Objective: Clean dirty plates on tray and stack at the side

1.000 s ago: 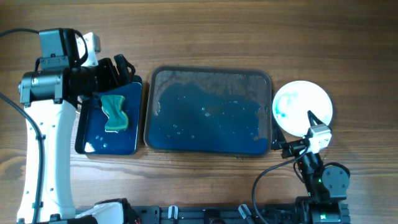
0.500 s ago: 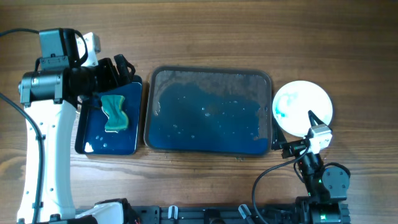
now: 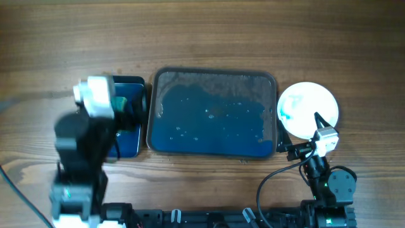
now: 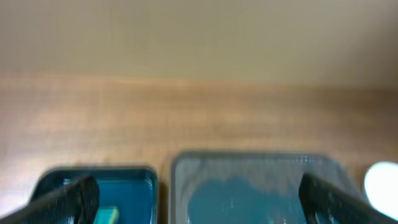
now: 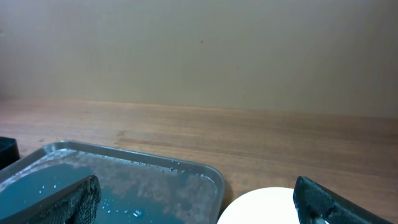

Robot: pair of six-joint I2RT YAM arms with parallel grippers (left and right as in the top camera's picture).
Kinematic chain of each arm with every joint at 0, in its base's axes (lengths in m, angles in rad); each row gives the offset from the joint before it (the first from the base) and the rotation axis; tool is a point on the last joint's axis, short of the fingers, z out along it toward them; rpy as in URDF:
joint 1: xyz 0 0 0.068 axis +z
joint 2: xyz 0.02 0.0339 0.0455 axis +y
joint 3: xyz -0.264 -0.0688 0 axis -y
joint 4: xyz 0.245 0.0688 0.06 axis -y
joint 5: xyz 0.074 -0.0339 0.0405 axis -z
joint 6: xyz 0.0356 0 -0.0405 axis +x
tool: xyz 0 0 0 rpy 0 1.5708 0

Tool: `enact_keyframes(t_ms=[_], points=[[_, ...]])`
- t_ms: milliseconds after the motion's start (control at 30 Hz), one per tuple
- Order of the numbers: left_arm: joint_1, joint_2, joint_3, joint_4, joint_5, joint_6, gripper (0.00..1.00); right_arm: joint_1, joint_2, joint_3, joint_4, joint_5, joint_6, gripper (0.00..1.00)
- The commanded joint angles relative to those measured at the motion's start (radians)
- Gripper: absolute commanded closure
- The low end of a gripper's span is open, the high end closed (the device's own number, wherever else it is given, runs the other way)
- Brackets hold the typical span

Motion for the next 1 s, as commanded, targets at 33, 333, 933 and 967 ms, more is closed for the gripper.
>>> enact_keyframes(t_ms=[33,333,933,967], points=[[0.03,-0.332,-0.388,0.158,0.051,0.02,0.0,0.005,-0.009,-0.001,0.005,0.008,0.004,0.0],[0.039,-0.593,-0.647,0.206,0.023,0.02,0.0,0.005,-0.009,-0.001,0.005,0.008,0.004,0.0],[0.061,-0.665,-0.661,0.209,0.016,0.02,0.0,0.005,-0.009,-0.001,0.005,0.008,0.004,0.0],[0.061,-0.665,-0.661,0.209,0.016,0.02,0.0,0.005,-0.009,-0.001,0.005,0.008,0.004,0.0]])
